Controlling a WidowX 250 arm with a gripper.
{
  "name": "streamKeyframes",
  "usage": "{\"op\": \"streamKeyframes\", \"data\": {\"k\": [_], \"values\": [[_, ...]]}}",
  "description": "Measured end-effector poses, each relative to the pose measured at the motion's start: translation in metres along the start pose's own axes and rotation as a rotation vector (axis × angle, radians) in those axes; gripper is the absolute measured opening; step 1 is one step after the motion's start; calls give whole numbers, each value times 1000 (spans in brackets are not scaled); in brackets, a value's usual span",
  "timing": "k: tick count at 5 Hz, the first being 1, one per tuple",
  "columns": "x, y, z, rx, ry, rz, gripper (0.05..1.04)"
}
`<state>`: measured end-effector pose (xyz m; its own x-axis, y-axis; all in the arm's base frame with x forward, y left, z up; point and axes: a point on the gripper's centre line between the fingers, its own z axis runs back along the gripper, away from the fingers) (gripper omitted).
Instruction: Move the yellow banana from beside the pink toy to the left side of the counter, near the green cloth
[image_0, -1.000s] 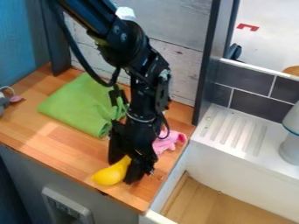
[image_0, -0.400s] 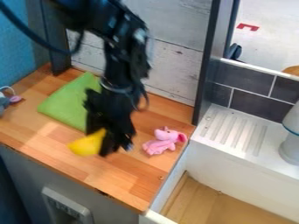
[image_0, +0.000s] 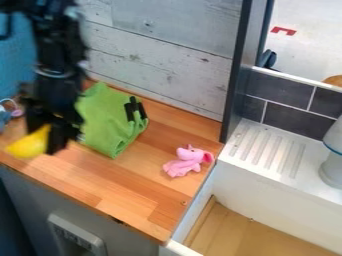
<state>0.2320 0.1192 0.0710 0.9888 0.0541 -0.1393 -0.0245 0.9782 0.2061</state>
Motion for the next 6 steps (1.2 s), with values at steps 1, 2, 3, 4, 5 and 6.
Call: {"op": "streamKeyframes", "data": {"k": [1, 2, 3, 4, 5, 6], "values": [[-1, 29, -4, -96, -65, 244, 537], [8, 41, -17, -216, -70, 481, 538], [24, 45, -22, -270, -98, 705, 537], [33, 49, -28, -271, -123, 916, 537], [36, 37, -45, -319, -59, 944, 538], [35, 31, -55, -336, -6, 995, 537]]}}
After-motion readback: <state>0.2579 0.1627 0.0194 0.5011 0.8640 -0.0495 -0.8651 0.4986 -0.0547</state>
